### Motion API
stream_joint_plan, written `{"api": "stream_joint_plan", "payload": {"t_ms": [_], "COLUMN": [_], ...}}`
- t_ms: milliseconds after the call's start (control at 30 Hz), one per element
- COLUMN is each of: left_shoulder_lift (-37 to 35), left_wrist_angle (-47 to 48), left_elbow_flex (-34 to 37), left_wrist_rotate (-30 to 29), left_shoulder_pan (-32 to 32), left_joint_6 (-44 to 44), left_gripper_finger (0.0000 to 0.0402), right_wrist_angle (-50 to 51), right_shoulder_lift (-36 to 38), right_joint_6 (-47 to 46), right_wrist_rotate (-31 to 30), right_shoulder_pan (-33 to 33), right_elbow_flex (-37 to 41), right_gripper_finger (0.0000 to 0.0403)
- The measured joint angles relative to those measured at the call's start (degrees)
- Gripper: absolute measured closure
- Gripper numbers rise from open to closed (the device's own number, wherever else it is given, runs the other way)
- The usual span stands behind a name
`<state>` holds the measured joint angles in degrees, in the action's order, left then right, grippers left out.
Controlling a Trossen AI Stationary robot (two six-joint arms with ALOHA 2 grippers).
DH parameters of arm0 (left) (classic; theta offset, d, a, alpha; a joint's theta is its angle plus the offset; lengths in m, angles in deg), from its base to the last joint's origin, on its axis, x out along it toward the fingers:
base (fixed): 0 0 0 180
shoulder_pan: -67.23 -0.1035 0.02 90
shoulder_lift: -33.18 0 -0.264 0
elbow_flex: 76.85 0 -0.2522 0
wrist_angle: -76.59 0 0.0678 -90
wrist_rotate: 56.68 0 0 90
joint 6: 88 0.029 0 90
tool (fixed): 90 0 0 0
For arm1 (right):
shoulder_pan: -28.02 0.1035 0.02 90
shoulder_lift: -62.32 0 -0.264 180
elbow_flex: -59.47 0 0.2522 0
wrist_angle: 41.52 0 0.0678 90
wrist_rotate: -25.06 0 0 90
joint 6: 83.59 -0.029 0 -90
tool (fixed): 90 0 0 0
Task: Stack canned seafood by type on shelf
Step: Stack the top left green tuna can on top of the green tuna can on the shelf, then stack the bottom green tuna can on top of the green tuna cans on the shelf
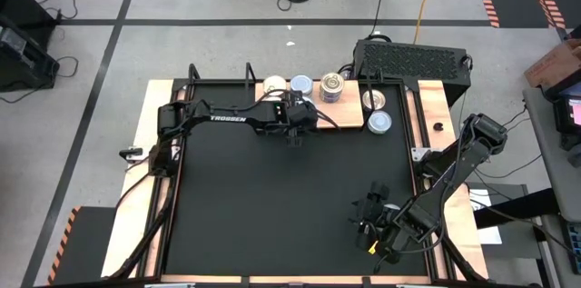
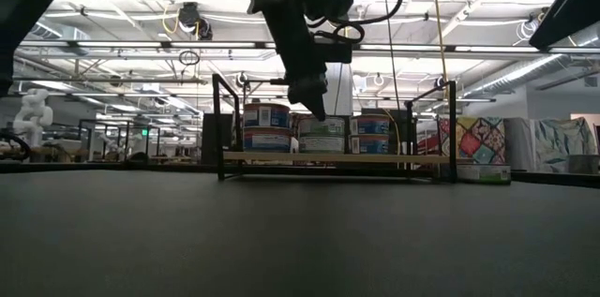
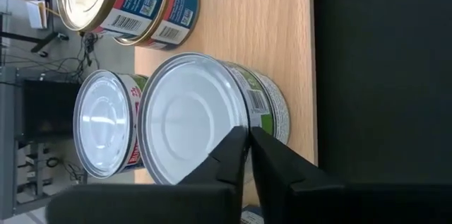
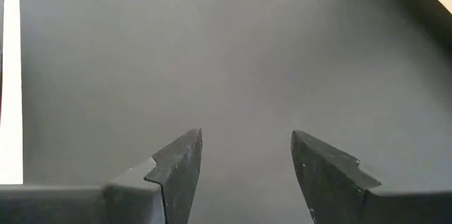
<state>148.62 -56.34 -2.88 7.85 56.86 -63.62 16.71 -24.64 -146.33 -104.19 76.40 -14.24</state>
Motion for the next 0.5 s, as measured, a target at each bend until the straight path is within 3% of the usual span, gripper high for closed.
{"api": "stream_joint_plan", "payload": {"t_ms": [500], "left_shoulder_lift": [-1.6], "left_wrist_angle": [1.7], "left_elbow_flex": [-2.6], "left_wrist_rotate": [-1.2], "left_shoulder_pan": [3.2], "left_joint_6": [0.1], "left_gripper_finger": [0.0268], "right_wrist_angle": [-0.2], "right_shoulder_lift": [0.0], "right_joint_6": [-1.1], "right_wrist_rotate": [0.0], "right_shoulder_pan": [0.0], "right_elbow_flex": [0.0], "right_gripper_finger": [0.019]}}
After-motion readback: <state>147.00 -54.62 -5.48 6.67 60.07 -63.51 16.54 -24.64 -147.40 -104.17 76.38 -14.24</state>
